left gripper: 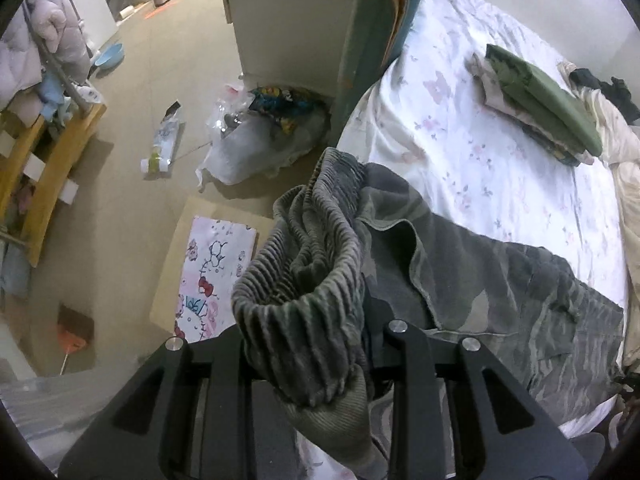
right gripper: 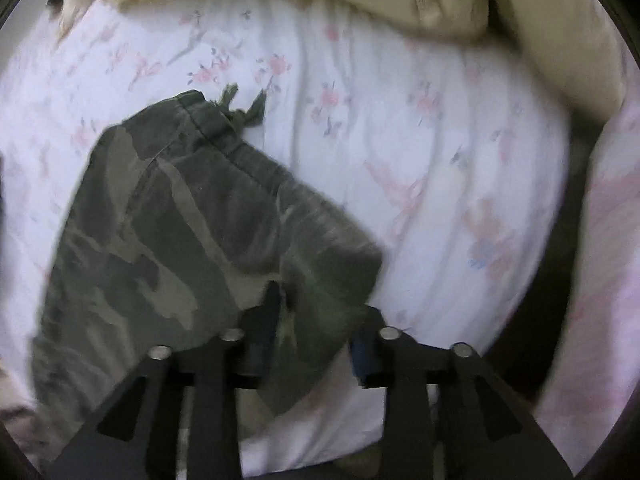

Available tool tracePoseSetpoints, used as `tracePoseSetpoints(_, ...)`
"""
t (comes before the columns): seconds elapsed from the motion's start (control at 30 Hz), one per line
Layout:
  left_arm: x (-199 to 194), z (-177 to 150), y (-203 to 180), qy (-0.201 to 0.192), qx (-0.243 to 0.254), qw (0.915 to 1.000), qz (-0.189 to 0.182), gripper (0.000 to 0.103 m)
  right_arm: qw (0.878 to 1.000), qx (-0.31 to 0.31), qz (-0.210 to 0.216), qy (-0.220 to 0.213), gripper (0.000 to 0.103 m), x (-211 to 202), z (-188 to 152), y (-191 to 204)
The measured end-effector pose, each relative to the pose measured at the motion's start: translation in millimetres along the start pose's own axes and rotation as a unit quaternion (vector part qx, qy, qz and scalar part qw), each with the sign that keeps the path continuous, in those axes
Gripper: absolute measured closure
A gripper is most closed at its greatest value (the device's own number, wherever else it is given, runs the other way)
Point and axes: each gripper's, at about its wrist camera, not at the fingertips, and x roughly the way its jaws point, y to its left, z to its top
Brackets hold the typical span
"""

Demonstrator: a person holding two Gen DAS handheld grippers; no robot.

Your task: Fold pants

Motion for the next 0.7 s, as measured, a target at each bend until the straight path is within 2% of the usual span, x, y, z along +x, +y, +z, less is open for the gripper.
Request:
tracePoseSetpoints(0.03,-0.5,0.3,1.2,-0.002,-0.008,1.0000,-0.006,0.079,1.000,-0.016,-0.020,-0.011,0.037,-5.6,1.0,6.9)
tracePoseSetpoints(0.1,-1.1,1.9,5.1,-0.004,-0.024,0.9996,-0.016,0.079,0.998,-0.034,-0.043,-0.034,0.036,-17.9,2.9,11.5)
tracePoseSetpoints(0.17,-5.3,1.4,5.1,-0.010,-0.035,0.9990,-0.027,0.079,0.998,-0.016,-0.015,-0.065,0.036,-28.6,6.0,8.7)
tracePoseSetpoints(0.3,-12.5,-1.3,-5.6,-0.027,-0.018,0.9992,-0.022,0.079,0.986,0.030,0.092,-0.134,0.036,-43.2,14.5,9.1)
tracePoseSetpoints(0.53,-12.0,-2.4,-16.2,-0.037,0.001,0.9992,-0.012,0.078,0.981,0.036,0.123,-0.147,0.037,-17.9,57.5,29.1)
tracePoseSetpoints(0.7,-9.1,1.1,-24.4,-0.041,0.018,0.9990,0.006,0.078,0.977,0.042,0.170,-0.120,0.037,26.9,101.5,32.5)
